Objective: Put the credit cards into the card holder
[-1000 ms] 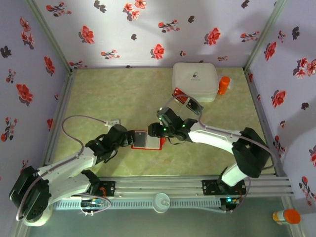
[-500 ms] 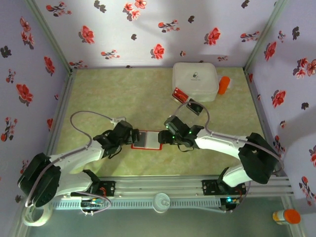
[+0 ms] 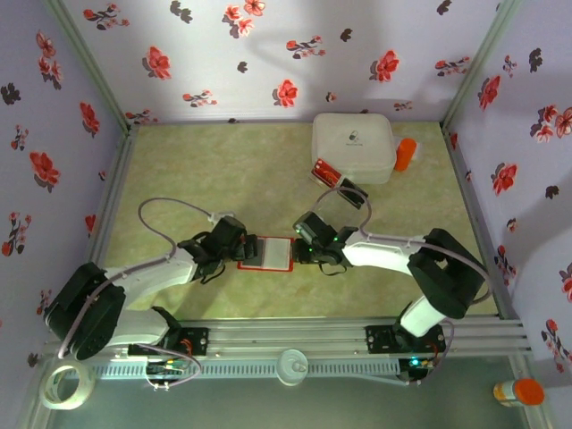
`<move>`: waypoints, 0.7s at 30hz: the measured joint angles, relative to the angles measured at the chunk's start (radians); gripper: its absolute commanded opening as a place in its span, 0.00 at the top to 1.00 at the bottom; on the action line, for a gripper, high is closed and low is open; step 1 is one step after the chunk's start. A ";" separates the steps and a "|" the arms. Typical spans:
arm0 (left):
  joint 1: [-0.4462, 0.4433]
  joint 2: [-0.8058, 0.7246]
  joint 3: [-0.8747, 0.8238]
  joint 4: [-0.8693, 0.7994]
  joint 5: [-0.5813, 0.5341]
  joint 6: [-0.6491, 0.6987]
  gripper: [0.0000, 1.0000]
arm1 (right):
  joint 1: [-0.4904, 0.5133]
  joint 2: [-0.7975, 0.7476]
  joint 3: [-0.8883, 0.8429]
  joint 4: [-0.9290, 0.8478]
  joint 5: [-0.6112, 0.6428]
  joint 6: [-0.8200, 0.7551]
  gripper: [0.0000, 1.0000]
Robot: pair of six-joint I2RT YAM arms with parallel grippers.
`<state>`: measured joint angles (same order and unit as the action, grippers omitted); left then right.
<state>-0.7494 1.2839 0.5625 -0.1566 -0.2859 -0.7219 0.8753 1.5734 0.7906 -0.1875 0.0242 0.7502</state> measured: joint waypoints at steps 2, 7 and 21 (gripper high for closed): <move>0.000 0.000 0.002 0.003 0.005 0.000 0.00 | -0.002 0.002 0.000 0.004 -0.001 -0.012 0.95; 0.000 0.000 0.003 0.007 0.028 0.000 0.00 | -0.007 -0.005 0.000 -0.004 -0.006 -0.063 1.00; 0.000 0.001 0.002 0.058 0.122 -0.006 0.00 | -0.027 -0.049 -0.002 -0.072 -0.086 -0.187 1.00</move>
<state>-0.7494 1.2850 0.5640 -0.0986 -0.1635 -0.7277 0.8482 1.5242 0.7887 -0.2600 -0.0616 0.5636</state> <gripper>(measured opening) 0.998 0.057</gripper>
